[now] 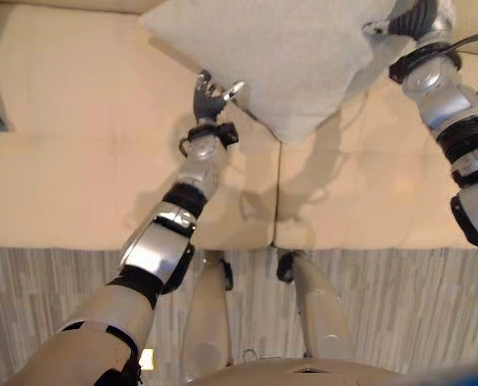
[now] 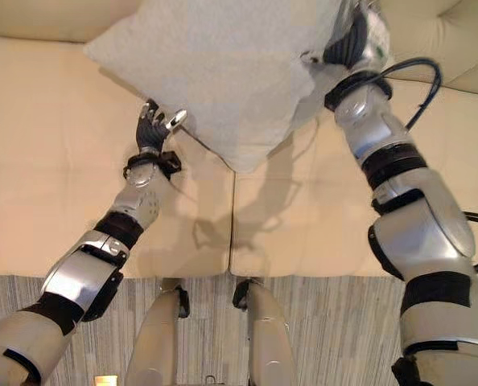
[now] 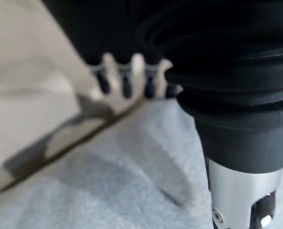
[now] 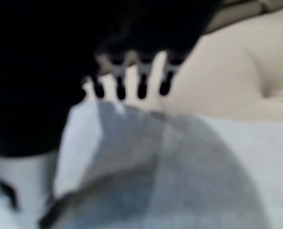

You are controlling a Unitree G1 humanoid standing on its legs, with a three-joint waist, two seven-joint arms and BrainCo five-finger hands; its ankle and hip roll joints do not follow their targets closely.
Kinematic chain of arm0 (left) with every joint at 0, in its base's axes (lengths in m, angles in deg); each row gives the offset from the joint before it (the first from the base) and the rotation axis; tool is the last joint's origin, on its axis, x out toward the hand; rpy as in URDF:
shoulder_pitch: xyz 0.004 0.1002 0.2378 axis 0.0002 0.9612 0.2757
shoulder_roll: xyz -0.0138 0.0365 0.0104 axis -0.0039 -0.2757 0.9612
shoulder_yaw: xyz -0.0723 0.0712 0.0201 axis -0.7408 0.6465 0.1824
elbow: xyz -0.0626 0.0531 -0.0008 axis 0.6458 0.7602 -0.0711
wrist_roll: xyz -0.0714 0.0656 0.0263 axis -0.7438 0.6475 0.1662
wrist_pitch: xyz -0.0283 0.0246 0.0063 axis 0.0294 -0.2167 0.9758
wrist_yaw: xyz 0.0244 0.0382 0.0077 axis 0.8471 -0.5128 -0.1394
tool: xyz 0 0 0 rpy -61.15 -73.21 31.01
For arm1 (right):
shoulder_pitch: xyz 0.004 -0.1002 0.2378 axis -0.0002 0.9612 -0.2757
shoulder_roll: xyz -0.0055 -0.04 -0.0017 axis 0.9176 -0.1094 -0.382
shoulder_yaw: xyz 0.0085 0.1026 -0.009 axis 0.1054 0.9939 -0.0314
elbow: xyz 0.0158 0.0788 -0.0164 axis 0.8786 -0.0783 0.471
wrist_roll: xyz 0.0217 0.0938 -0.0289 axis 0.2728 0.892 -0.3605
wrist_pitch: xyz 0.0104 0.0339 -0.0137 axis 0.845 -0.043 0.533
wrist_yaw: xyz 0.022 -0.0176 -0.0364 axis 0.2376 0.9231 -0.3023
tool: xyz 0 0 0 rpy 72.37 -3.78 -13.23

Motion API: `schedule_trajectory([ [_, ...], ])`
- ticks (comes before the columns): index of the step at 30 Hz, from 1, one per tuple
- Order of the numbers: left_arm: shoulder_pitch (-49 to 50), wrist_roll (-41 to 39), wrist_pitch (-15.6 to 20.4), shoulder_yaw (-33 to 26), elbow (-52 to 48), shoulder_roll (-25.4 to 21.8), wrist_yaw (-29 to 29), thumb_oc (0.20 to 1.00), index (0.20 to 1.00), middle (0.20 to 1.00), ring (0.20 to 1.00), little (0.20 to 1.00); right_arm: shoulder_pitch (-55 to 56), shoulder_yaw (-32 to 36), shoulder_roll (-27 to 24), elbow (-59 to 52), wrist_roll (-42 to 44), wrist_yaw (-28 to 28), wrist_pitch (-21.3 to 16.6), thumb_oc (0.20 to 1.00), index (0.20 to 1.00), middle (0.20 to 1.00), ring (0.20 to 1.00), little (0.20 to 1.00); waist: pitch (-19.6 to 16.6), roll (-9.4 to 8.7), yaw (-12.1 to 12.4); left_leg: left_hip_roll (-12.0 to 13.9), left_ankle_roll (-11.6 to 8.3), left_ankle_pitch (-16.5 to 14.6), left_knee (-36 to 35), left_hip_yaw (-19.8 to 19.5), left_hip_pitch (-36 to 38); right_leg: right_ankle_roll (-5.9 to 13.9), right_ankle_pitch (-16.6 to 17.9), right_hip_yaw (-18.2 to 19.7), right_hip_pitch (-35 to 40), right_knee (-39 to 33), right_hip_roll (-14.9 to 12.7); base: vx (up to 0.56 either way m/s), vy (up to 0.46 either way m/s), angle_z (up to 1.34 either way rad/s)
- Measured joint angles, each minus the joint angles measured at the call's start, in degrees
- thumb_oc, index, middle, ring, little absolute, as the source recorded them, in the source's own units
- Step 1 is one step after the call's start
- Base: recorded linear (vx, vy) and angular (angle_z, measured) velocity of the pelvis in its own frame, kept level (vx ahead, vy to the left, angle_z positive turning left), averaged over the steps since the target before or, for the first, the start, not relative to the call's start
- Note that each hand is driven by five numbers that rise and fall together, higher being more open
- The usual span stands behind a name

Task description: Pick up all the scattered cushions and arrange them neatly on the sofa.

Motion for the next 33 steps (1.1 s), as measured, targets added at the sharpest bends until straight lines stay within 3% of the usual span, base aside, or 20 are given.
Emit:
schedule_trajectory([
  [2,-0.17,-1.44,0.11,-0.52,1.36,0.71,0.16,1.000,1.000,1.000,1.000,1.000,-1.38,-3.82,-0.06,0.97,0.59,-0.40,-0.02,1.000,1.000,1.000,1.000,1.000,0.08,0.19,0.01,0.85,0.50,0.40,0.12,-0.27,0.02,0.63,-1.91,0.11,-6.28,10.80,-1.27,0.02,-0.050,-0.12],
  [3,-0.15,-1.68,0.12,-0.35,1.50,0.87,0.21,1.000,1.000,1.000,1.000,1.000,-1.84,-4.66,-0.14,1.34,0.70,-0.85,0.01,1.000,1.000,1.000,1.000,1.000,-0.02,0.04,-0.50,0.49,0.39,0.47,0.22,-0.36,0.00,0.90,-1.96,0.12,-5.21,8.98,-1.28,0.03,-0.055,0.14],
  [4,-0.47,-2.86,0.30,-0.34,1.44,1.35,0.26,1.000,1.000,1.000,1.000,1.000,-2.38,-4.68,-0.26,1.35,0.94,-1.34,0.04,1.000,1.000,1.000,1.000,1.000,-0.34,-0.72,-0.75,-0.24,0.35,0.45,0.25,-0.12,-0.29,0.43,-1.63,0.08,-1.24,2.23,-0.61,0.02,-0.032,0.18],
  [5,-1.07,-3.64,0.56,-0.59,1.38,1.58,0.23,1.000,1.000,1.000,1.000,1.000,-3.34,-4.89,-0.06,1.19,1.06,-1.68,0.06,1.000,1.000,1.000,1.000,1.000,-0.36,-0.77,-0.63,-0.30,0.32,0.48,0.46,0.00,-0.94,-0.33,-1.11,0.10,-0.97,0.63,-0.30,0.03,-0.075,0.08],
  [7,-1.79,-3.97,0.62,-0.94,1.46,1.47,0.27,1.000,1.000,1.000,1.000,1.000,-3.68,-5.98,-0.03,0.77,2.20,-2.15,-0.08,1.000,1.000,1.000,1.000,1.000,-0.33,-0.82,-0.66,0.13,-0.07,0.78,0.77,0.02,-1.81,-1.04,-0.61,0.05,-2.08,1.21,-0.13,0.03,-0.051,-0.10],
  [9,-2.35,-6.12,0.87,-1.03,1.48,2.01,0.19,1.000,1.000,1.000,1.000,1.000,-4.35,-7.63,0.43,1.21,3.48,-2.63,-0.10,1.000,1.000,1.000,1.000,1.000,-0.30,-0.76,-0.43,0.88,-0.03,0.81,0.96,-0.08,-1.78,-0.70,-1.19,0.15,-6.34,8.67,-1.05,0.03,-0.030,-0.08],
  [11,-2.72,-7.53,1.65,-0.96,1.31,2.86,0.20,1.000,1.000,1.000,1.000,1.000,-4.73,-6.87,0.61,1.31,4.98,-3.08,-0.05,1.000,1.000,1.000,1.000,1.000,-0.75,-1.44,-0.32,0.35,-0.12,0.86,0.75,0.12,-2.46,-0.19,-1.85,0.15,-3.79,3.03,-0.26,0.02,-0.007,0.05],
  [13,-3.04,-8.49,2.37,-1.22,1.08,2.63,0.13,1.000,1.000,1.000,1.000,1.000,-4.02,-4.68,3.03,0.14,6.73,-2.76,-0.17,0.602,0.602,0.602,0.602,0.602,-0.74,-1.43,-0.38,0.51,-0.50,1.13,0.56,0.17,-3.15,-1.23,-1.15,0.14,-4.38,2.52,0.01,0.02,-0.001,-0.07],
  [14,-3.05,-9.26,2.61,-1.21,0.98,2.85,0.12,0.686,0.686,0.686,0.686,0.686,-2.89,-3.57,4.02,-0.84,7.35,-2.40,-0.16,0.228,0.228,0.228,0.228,0.228,-0.74,-1.43,-0.59,0.52,-0.51,1.13,0.57,0.15,-3.14,-1.25,-1.13,0.14,-4.36,2.54,0.02,0.00,0.000,0.00],
  [15,-3.05,-9.72,2.72,-1.21,0.75,2.89,0.10,0.200,0.200,0.200,0.200,0.200,-2.42,-2.42,4.35,-1.12,7.86,-2.16,-0.16,0.200,0.200,0.200,0.200,0.200,-0.75,-1.43,-0.72,0.50,-0.56,1.17,0.62,0.14,-3.14,-1.29,-1.10,0.15,-4.35,2.59,-0.01,0.00,0.000,0.00],
  [28,0.42,-12.02,3.63,-3.05,-1.38,2.92,-2.89,0.200,0.200,0.200,0.200,0.200,4.76,7.61,9.72,-5.69,7.60,0.01,-1.94,0.200,0.200,0.200,0.200,0.200,-0.74,-1.39,-0.11,-0.79,-0.65,1.23,0.52,1.79,-1.77,-2.48,-0.18,3.05,-4.13,2.00,-0.91,-0.02,0.057,-0.05],
  [33,4.86,-11.81,3.79,-3.13,-6.74,2.92,-4.10,0.200,0.200,0.200,0.200,0.200,11.43,15.63,11.90,-11.50,7.56,1.43,-2.07,0.200,0.200,0.200,0.200,0.200,-0.67,-1.28,0.17,-1.29,-0.65,1.23,0.69,2.69,-0.31,-2.57,-0.07,4.43,-3.71,2.91,-1.43,-0.06,0.120,-0.06],
])
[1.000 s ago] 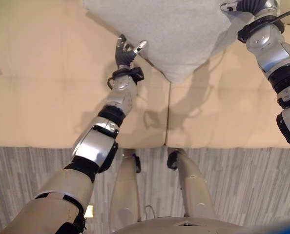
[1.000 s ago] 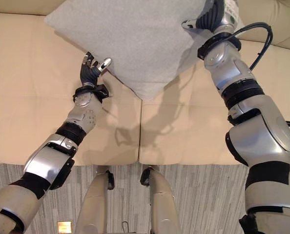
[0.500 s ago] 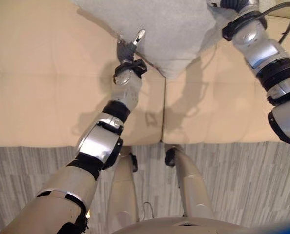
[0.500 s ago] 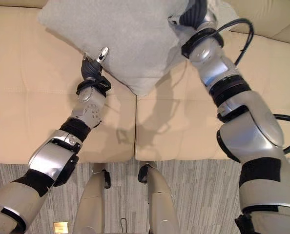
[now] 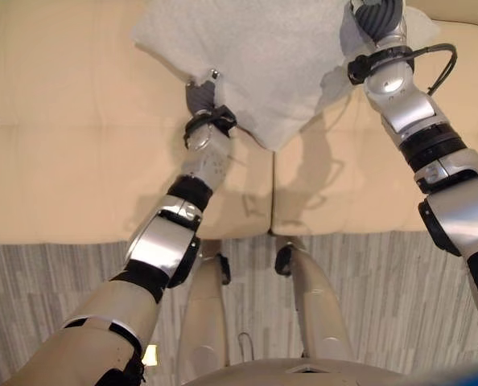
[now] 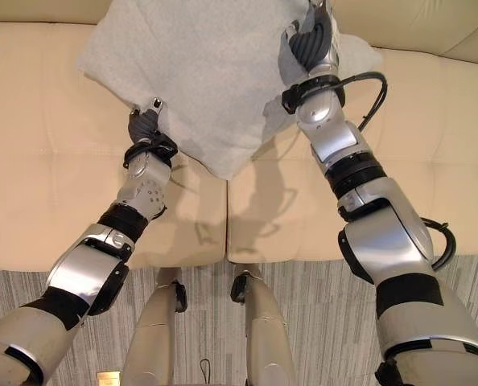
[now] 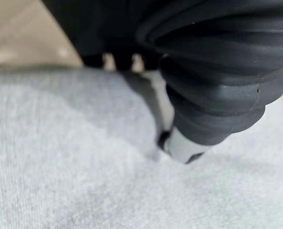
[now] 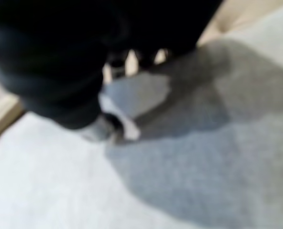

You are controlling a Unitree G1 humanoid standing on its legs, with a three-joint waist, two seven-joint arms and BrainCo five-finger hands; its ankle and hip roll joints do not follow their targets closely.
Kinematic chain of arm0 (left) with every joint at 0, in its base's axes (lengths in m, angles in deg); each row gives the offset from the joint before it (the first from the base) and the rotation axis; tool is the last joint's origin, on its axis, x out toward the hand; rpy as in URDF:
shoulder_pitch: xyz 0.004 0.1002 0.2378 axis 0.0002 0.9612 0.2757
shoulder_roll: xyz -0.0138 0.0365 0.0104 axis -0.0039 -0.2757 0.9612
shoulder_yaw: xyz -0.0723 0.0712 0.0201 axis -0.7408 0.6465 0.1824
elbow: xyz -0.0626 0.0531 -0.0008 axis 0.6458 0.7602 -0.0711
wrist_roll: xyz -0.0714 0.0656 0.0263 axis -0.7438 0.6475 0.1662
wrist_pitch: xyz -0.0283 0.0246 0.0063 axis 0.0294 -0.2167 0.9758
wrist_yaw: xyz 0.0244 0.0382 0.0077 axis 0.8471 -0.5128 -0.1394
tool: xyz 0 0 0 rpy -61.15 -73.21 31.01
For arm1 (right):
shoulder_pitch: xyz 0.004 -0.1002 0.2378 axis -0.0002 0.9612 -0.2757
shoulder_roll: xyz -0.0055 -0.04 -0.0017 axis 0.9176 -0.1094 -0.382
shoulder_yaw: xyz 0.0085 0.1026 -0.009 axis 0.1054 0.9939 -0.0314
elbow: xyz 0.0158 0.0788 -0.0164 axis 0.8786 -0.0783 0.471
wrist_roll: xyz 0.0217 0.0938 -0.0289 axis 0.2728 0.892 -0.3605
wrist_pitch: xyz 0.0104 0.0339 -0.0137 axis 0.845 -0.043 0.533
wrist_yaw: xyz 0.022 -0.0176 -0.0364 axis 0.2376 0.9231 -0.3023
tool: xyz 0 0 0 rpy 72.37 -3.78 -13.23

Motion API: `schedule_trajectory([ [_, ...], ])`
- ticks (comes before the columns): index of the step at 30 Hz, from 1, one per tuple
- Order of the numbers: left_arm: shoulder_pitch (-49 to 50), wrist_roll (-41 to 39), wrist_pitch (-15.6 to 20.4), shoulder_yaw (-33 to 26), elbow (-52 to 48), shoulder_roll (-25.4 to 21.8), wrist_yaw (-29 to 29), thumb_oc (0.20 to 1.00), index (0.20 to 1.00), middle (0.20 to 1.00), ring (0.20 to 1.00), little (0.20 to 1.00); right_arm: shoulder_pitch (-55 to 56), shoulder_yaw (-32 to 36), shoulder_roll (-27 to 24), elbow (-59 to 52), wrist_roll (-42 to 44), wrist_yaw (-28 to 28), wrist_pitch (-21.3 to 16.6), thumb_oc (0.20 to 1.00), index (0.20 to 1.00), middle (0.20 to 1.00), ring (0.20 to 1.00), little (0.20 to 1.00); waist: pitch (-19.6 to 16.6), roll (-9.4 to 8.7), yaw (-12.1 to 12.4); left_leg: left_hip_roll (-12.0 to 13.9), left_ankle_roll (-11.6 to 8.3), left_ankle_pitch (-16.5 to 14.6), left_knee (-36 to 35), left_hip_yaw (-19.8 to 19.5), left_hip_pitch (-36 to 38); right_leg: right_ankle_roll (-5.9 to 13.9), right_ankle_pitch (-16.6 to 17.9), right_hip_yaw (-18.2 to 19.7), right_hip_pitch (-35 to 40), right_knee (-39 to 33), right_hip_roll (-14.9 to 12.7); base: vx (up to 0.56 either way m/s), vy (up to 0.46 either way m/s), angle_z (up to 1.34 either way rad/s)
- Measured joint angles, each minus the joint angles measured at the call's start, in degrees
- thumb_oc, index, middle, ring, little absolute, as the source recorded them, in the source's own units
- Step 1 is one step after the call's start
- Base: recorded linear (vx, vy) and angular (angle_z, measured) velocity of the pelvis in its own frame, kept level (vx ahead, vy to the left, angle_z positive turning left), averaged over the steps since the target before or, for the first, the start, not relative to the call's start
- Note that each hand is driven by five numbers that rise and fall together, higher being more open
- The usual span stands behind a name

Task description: Pick up all the scattered cushions and arrange them neatly on the sofa.

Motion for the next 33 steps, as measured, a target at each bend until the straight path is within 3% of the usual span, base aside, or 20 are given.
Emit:
schedule_trajectory([
  [3,3.80,0.58,0.04,-0.03,-2.54,-0.04,-0.13,0.200,0.200,0.200,0.200,0.200,4.93,1.03,0.33,-2.37,-0.21,0.37,0.02,0.200,0.200,0.200,0.200,0.200,0.14,0.22,0.07,-0.86,0.00,0.00,0.23,0.76,1.76,0.07,-0.05,1.17,1.00,0.60,-0.88,-0.06,0.108,-0.08],
  [11,10.37,5.13,0.51,-1.10,-12.84,-0.43,-0.24,0.200,0.200,0.200,0.200,0.200,17.59,7.82,0.49,-12.17,-2.32,0.13,0.35,0.200,0.200,0.200,0.200,0.200,1.79,2.89,-0.14,-1.52,0.42,-0.48,-0.24,1.99,3.50,0.55,0.89,2.82,1.72,0.69,-1.38,-0.03,0.104,-0.05],
  [16,11.29,10.38,0.37,-1.33,-13.31,-2.11,-0.27,0.200,0.200,0.200,0.200,0.200,20.40,10.33,2.72,-14.01,-3.35,-0.40,0.11,0.200,0.200,0.200,0.200,0.200,3.00,3.89,-1.26,-2.16,0.73,-1.15,-0.18,4.17,4.48,1.72,2.44,5.40,1.78,-0.60,-1.59,-0.02,0.089,-0.22],
  [26,7.06,15.68,0.16,-1.29,-13.93,-3.04,-2.72,0.200,0.200,0.200,0.200,0.200,17.46,10.40,3.00,-13.76,-3.92,1.63,-0.13,0.200,0.200,0.200,0.200,0.200,4.05,5.31,-1.14,-1.85,0.86,-1.14,-1.04,5.52,3.99,1.46,5.44,6.67,2.08,-5.03,-0.59,0.01,0.013,-0.09],
  [33,-5.54,15.70,0.34,-1.08,-12.66,-6.61,-5.06,0.200,0.200,0.200,0.200,0.200,5.99,10.25,1.78,-12.00,-3.85,5.03,-0.69,0.200,0.200,0.200,0.200,0.200,4.51,6.15,-0.25,-1.69,0.93,-1.01,-1.12,5.20,2.55,1.35,5.79,6.34,1.60,-6.58,-0.36,0.04,-0.013,0.01],
])
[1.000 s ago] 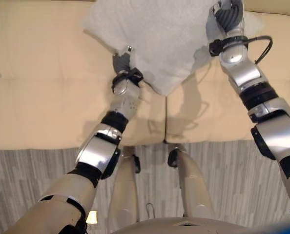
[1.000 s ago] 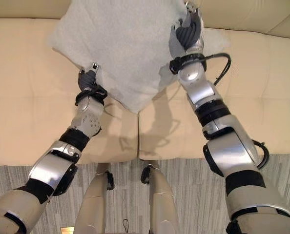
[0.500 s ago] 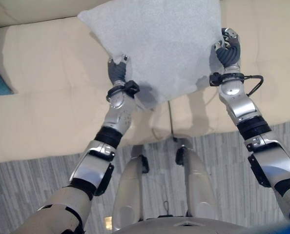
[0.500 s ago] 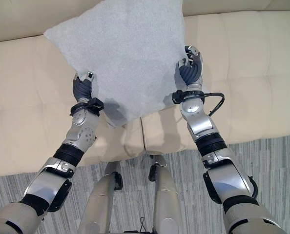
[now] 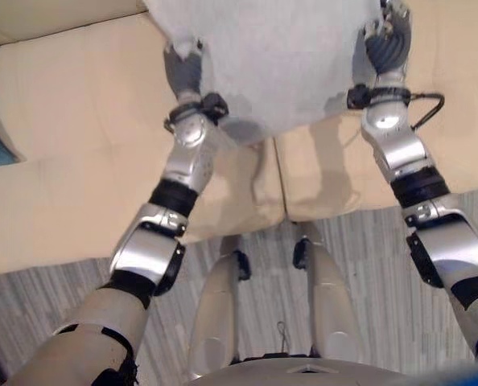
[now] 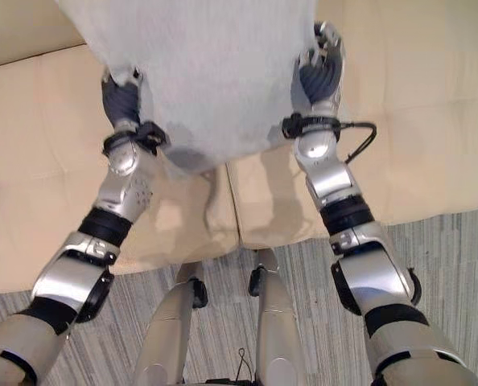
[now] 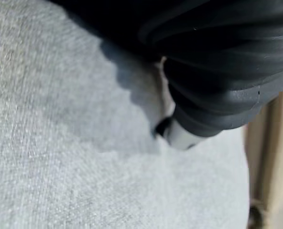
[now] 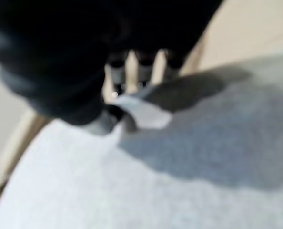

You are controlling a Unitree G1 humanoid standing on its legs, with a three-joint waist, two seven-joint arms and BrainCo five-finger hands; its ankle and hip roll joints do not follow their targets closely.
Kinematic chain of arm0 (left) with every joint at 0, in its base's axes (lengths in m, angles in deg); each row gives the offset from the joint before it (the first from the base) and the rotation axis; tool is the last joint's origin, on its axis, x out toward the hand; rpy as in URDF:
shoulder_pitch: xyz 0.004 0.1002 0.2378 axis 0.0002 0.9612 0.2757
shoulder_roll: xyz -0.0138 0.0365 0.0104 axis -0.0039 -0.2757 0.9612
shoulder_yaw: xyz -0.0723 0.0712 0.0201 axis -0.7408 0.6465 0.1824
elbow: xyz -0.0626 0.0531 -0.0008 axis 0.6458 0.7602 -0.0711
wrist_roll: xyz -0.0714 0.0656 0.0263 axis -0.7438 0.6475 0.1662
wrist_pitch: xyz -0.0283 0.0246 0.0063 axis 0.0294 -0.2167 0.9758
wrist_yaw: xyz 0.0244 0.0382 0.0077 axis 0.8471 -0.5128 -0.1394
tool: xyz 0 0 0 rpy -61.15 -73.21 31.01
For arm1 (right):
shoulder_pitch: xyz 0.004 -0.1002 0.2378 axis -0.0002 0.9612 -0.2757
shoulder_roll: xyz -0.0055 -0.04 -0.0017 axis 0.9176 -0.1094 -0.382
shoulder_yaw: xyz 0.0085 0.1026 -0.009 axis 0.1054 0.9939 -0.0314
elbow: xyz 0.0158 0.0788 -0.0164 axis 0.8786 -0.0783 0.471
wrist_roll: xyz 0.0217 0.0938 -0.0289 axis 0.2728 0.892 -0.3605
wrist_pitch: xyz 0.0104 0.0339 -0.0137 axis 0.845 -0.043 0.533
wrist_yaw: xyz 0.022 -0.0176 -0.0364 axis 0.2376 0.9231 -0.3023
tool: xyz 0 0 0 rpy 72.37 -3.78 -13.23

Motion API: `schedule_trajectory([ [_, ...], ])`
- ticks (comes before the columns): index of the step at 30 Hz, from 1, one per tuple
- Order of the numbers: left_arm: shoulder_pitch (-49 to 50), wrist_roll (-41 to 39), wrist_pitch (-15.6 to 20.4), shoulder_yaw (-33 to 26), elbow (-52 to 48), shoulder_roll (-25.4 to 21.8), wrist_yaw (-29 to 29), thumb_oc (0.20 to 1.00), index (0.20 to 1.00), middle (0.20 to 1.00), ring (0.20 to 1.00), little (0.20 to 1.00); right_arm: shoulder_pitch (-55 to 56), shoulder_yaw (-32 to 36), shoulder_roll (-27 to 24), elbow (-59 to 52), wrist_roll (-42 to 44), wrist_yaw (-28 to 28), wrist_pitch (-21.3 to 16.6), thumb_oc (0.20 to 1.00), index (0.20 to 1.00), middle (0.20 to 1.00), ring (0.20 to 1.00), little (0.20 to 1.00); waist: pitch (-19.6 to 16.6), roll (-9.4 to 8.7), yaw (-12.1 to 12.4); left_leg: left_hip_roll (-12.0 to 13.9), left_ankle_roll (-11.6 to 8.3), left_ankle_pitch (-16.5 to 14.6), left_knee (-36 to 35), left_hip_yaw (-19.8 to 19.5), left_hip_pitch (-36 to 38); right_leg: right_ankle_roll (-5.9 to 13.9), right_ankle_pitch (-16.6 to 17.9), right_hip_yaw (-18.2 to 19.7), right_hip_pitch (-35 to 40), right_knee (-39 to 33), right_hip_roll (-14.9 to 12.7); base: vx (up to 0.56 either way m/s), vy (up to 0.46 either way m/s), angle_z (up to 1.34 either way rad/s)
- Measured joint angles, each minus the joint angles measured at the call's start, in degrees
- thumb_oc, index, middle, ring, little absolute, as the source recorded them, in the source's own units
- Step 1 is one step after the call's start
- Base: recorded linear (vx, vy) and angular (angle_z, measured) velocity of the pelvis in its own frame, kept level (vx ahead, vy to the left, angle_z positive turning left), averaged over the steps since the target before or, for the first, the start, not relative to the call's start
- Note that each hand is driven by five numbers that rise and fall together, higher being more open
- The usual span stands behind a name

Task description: Pick up all the scattered cushions and arrange them neatly on the sofa.

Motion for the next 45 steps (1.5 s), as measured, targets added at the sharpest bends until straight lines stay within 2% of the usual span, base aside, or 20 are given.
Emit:
schedule_trajectory([
  [8,-11.84,0.48,0.60,0.13,1.99,-3.94,-2.29,0.200,0.200,0.200,0.200,0.200,-9.57,-0.57,-0.29,1.31,-0.02,3.98,-0.95,0.200,0.200,0.200,0.200,0.200,-0.05,0.09,0.76,-0.10,-0.02,0.02,0.00,-0.26,-1.27,0.02,0.15,-0.28,-0.26,-1.87,0.01,0.05,-0.020,0.01],
  [13,-16.75,0.55,0.92,3.76,6.46,-7.17,-2.48,0.200,0.200,0.200,0.200,0.200,-11.65,-2.77,-0.43,5.01,0.06,4.84,-1.39,0.200,0.200,0.200,0.200,0.200,-0.02,0.16,1.53,-0.05,-0.29,0.22,-0.04,-1.42,-2.36,-0.18,0.30,-1.12,-0.60,-2.82,0.09,0.04,-0.013,0.04],
  [16,-18.42,0.55,0.90,6.31,9.83,-8.49,-2.37,0.200,0.200,0.200,0.200,0.200,-11.83,-6.50,-0.49,9.97,0.49,4.76,-1.48,0.200,0.200,0.200,0.200,0.200,-0.14,0.48,1.96,-0.15,-0.42,0.31,0.01,-1.83,-3.19,-0.18,0.30,-1.53,-0.94,-3.31,0.01,0.02,0.002,0.05],
  [20,-21.78,0.81,0.99,8.46,13.37,-9.73,-1.34,0.200,0.200,0.200,0.200,0.200,-12.26,-6.65,-0.21,12.18,0.67,4.63,-2.19,0.200,0.200,0.200,0.200,0.200,-0.11,0.76,2.14,-0.13,-0.69,0.82,0.01,-2.80,-5.41,-0.52,0.65,-1.75,-2.55,-3.99,0.13,-0.01,-0.004,0.04],
  [21,-22.18,1.43,0.97,8.92,14.17,-9.94,-1.12,0.831,0.831,0.831,0.831,0.831,-12.25,-6.66,-0.18,12.48,0.67,4.64,-2.57,0.200,0.200,0.200,0.200,0.200,-0.17,0.86,2.14,-0.13,-0.88,1.01,0.02,-3.04,-5.80,-0.52,0.73,-1.77,-2.92,-4.00,0.13,-0.01,-0.004,0.05],
  [22,-22.32,2.15,0.97,8.89,14.29,-10.02,-1.05,1.000,1.000,1.000,1.000,1.000,-12.51,-6.65,-0.46,12.76,0.64,4.64,-3.12,0.200,0.200,0.200,0.200,0.200,-0.27,1.12,2.21,-0.10,-0.92,1.10,-0.02,-3.12,-6.37,-0.53,0.76,-1.85,-3.47,-4.00,0.18,0.00,0.000,0.00],
  [24,-22.69,2.39,1.06,8.51,14.81,-9.73,-0.77,1.000,1.000,1.000,1.000,1.000,-14.16,-6.72,-0.63,14.54,0.71,4.62,-3.80,0.200,0.200,0.200,0.200,0.200,-0.59,1.69,2.49,0.08,-0.97,1.32,0.10,-3.31,-8.02,-0.42,1.20,-2.18,-4.95,-4.01,0.32,0.00,0.000,0.00],
  [25,-22.85,2.39,1.09,8.51,14.58,-9.71,-0.66,1.000,1.000,1.000,1.000,1.000,-14.47,-6.71,-1.25,14.42,0.70,4.62,-3.93,0.344,0.344,0.344,0.344,0.344,-0.61,1.72,2.60,0.16,-1.03,1.45,0.03,-3.32,-8.48,-0.42,1.40,-2.22,-5.46,-4.01,0.39,0.00,0.000,0.00],
  [26,-22.74,2.36,1.21,8.14,14.62,-9.00,-0.41,1.000,1.000,1.000,1.000,1.000,-14.83,-7.00,-1.90,14.71,0.69,4.61,-4.04,0.915,0.915,0.915,0.915,0.915,-0.75,1.95,2.78,0.26,-1.12,1.65,0.02,-3.59,-9.31,-0.39,1.61,-2.34,-6.12,-4.01,0.50,-0.07,-0.026,0.03],
  [27,-22.69,2.31,1.16,7.60,14.64,-8.37,0.04,1.000,1.000,1.000,1.000,1.000,-15.27,-8.13,-2.58,14.96,0.66,4.55,-3.98,1.000,1.000,1.000,1.000,1.000,-0.98,2.33,2.83,0.32,-1.15,1.73,0.13,-3.90,-9.97,-0.41,1.74,-2.52,-6.65,-4.02,0.58,0.01,-0.018,0.05],
  [29,-21.73,2.29,1.73,6.80,13.21,-7.26,0.59,1.000,1.000,1.000,1.000,1.000,-15.84,-9.72,-4.20,14.57,0.68,4.23,-3.48,1.000,1.000,1.000,1.000,1.000,-1.32,2.76,3.13,0.63,-1.17,1.90,0.42,-4.53,-11.82,-0.45,1.80,-2.95,-8.59,-3.17,0.70,0.04,-0.024,0.03],
  [35,-17.16,0.94,2.70,2.25,9.20,-3.23,0.65,1.000,1.000,1.000,1.000,1.000,-15.69,-10.11,-4.22,14.20,0.47,4.12,-1.94,1.000,1.000,1.000,1.000,1.000,-1.36,2.79,3.13,0.74,-1.39,2.16,-0.05,-4.76,-12.05,-0.49,2.19,-2.94,-9.13,-2.93,0.86,-0.01,-0.003,0.00],
  [45,-10.36,-3.52,3.54,1.01,3.83,2.73,0.76,1.000,1.000,1.000,1.000,1.000,-14.58,-10.32,-4.58,13.91,0.04,2.67,1.63,1.000,1.000,1.000,1.000,1.000,-1.34,2.76,3.06,0.56,-1.35,2.94,0.02,-4.79,-9.81,-0.16,1.93,-3.14,-7.50,-1.19,0.50,-0.01,-0.004,0.01],
])
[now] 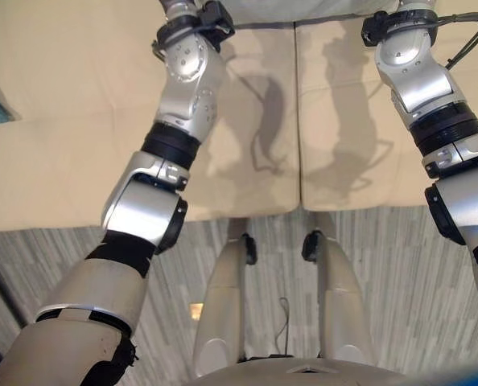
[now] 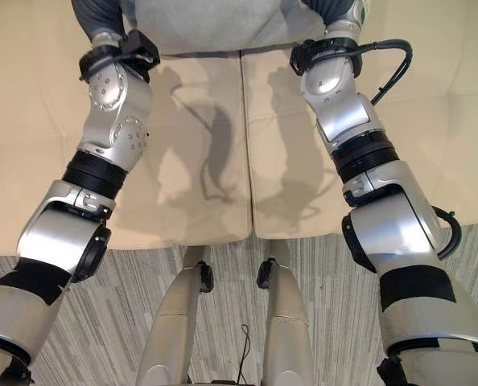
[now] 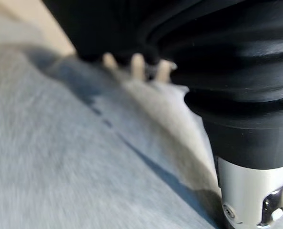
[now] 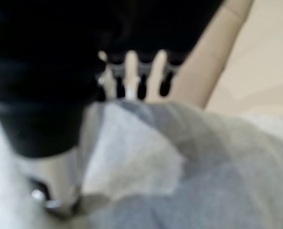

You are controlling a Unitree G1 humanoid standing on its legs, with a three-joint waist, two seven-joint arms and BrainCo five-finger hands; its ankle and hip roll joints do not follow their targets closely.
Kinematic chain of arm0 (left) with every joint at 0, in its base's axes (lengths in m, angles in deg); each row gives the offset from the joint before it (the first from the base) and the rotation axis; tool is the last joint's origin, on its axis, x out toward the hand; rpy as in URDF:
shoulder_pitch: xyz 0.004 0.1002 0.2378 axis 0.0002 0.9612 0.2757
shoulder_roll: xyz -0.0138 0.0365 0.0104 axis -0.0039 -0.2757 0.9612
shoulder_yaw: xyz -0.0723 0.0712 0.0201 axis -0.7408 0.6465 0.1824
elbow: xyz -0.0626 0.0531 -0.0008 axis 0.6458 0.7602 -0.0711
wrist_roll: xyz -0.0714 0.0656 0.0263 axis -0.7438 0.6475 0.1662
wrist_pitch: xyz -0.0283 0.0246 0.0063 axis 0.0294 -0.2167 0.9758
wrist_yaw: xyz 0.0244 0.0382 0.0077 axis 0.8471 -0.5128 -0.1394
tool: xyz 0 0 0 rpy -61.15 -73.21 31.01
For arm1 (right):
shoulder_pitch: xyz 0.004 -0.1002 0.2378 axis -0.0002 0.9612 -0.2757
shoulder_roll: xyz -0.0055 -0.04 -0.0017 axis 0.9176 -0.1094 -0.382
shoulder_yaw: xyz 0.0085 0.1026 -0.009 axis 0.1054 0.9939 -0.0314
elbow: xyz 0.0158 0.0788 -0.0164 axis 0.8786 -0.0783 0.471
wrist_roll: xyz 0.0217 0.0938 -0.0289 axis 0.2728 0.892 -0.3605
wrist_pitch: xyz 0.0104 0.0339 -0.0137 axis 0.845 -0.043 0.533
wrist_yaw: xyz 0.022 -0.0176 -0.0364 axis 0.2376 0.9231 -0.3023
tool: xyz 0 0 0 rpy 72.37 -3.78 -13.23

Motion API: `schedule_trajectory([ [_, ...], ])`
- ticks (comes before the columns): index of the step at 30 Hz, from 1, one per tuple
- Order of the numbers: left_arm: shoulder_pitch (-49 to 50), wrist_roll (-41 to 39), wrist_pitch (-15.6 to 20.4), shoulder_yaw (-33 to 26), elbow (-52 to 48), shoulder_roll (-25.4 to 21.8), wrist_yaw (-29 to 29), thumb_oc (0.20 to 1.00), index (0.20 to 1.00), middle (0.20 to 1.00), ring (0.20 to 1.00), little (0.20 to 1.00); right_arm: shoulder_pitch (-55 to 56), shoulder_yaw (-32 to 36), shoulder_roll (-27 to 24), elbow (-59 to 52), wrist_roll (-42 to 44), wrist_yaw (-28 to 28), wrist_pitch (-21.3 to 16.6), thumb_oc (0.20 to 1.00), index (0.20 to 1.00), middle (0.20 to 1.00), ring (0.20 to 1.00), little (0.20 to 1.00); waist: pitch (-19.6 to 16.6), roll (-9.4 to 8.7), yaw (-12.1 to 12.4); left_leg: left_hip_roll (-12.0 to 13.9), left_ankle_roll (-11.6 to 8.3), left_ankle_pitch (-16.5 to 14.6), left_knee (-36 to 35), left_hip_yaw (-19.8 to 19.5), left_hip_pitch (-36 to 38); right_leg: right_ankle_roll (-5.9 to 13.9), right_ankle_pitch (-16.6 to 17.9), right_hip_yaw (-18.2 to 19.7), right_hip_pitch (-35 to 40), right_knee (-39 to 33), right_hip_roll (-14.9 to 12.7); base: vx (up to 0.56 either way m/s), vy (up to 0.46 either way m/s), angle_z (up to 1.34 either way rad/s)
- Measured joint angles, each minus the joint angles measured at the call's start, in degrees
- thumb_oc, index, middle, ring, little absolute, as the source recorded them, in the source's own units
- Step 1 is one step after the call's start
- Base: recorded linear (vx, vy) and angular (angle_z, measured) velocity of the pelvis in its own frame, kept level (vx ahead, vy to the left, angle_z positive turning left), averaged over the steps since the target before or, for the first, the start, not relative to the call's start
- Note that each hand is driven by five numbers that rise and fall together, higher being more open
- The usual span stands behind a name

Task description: Pick up all the scattered cushions and arrange them neatly on the sofa.

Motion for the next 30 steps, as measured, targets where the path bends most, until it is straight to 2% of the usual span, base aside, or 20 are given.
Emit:
schedule_trajectory([
  [7,1.16,-1.01,-0.39,0.30,-0.37,-0.50,0.52,1.000,1.000,1.000,1.000,1.000,1.36,0.92,0.01,-0.19,-0.76,-0.71,0.14,1.000,1.000,1.000,1.000,1.000,-0.01,-0.02,-0.49,-0.04,0.09,0.10,-0.46,-0.28,0.61,0.38,-0.07,0.13,0.42,0.42,-0.06,-0.01,-0.001,0.00],
  [11,0.74,-0.90,-1.31,1.71,-0.35,-3.29,0.75,1.000,1.000,1.000,1.000,1.000,1.48,1.02,0.31,-0.25,-0.80,-1.63,-0.09,1.000,1.000,1.000,1.000,1.000,-0.01,-0.03,-1.00,-0.10,0.34,0.35,-0.50,-0.10,0.65,0.38,0.05,0.17,0.19,0.71,-0.24,-0.02,0.005,0.00],
  [14,-0.89,1.95,-2.91,6.15,2.88,-9.64,2.07,1.000,1.000,1.000,1.000,1.000,1.70,0.67,0.28,-0.52,-0.80,-2.81,-0.37,1.000,1.000,1.000,1.000,1.000,-0.01,-0.02,-1.27,-0.15,0.35,0.35,-0.48,0.27,0.67,0.31,0.10,0.43,0.01,0.75,-0.31,0.00,0.010,-0.03],
  [16,-1.71,4.14,-4.06,6.31,5.34,-13.29,3.15,1.000,1.000,1.000,1.000,1.000,1.70,-0.28,-0.20,-0.50,-0.77,-3.66,-0.81,1.000,1.000,1.000,1.000,1.000,-0.02,-0.02,-1.34,-0.12,0.35,0.35,-0.47,0.35,0.72,0.23,0.16,0.49,-0.10,0.74,-0.28,0.07,0.011,-0.05],
  [20,-5.10,11.25,-8.33,9.75,17.50,-21.72,6.81,1.000,1.000,1.000,1.000,1.000,0.73,-2.86,-2.18,-0.42,-0.73,-6.61,-1.63,1.000,1.000,1.000,1.000,1.000,0.00,-0.05,-1.60,0.28,0.26,0.48,-1.12,0.93,1.25,-0.18,0.53,1.12,-0.12,0.33,0.30,-0.01,0.029,-0.08],
  [22,-5.41,12.54,-10.22,8.93,21.01,-25.50,6.82,1.000,1.000,1.000,1.000,1.000,0.93,-3.02,-5.03,-0.47,-0.44,-7.46,-2.09,1.000,1.000,1.000,1.000,1.000,0.00,-0.05,-1.58,0.29,0.23,0.43,-1.14,1.52,1.58,-0.13,0.48,1.65,-0.15,0.42,0.23,0.02,0.026,-0.09],
  [24,-5.90,12.61,-10.35,8.14,20.88,-28.24,6.79,1.000,1.000,1.000,1.000,1.000,1.09,-2.37,-6.97,-0.48,0.65,-7.50,-2.26,1.000,1.000,1.000,1.000,1.000,0.01,-0.06,-1.81,0.36,0.21,0.45,-1.32,1.63,1.54,-0.18,0.59,1.53,-0.12,0.16,0.37,-0.02,0.002,-0.01],
  [28,-4.70,12.48,-10.23,4.81,19.38,-30.15,7.03,1.000,1.000,1.000,1.000,1.000,3.35,-0.05,-9.61,-0.99,1.55,-7.95,-2.68,1.000,1.000,1.000,1.000,1.000,0.00,-0.05,-1.72,0.34,0.21,0.45,-1.22,1.65,1.70,-0.17,0.58,1.56,-0.01,0.26,0.36,0.00,0.000,0.00],
  [29,-2.21,12.49,-10.00,3.68,17.66,-30.23,7.29,1.000,1.000,1.000,1.000,1.000,4.61,0.18,-10.33,-1.57,1.53,-8.36,-2.70,1.000,1.000,1.000,1.000,1.000,0.01,-0.05,-1.84,0.31,0.21,0.45,-1.21,1.65,2.00,-0.17,0.58,1.57,0.29,0.25,0.33,0.00,0.000,0.00],
  [30,2.18,12.59,-9.88,0.05,14.37,-29.89,7.81,1.000,1.000,1.000,1.000,1.000,7.38,1.72,-11.39,-3.11,1.48,-9.19,-2.76,1.000,1.000,1.000,1.000,1.000,0.12,-0.06,-1.79,0.32,0.20,0.44,-1.44,1.72,3.08,-0.18,0.57,1.55,1.27,0.19,0.34,0.03,-0.003,-0.02],
])
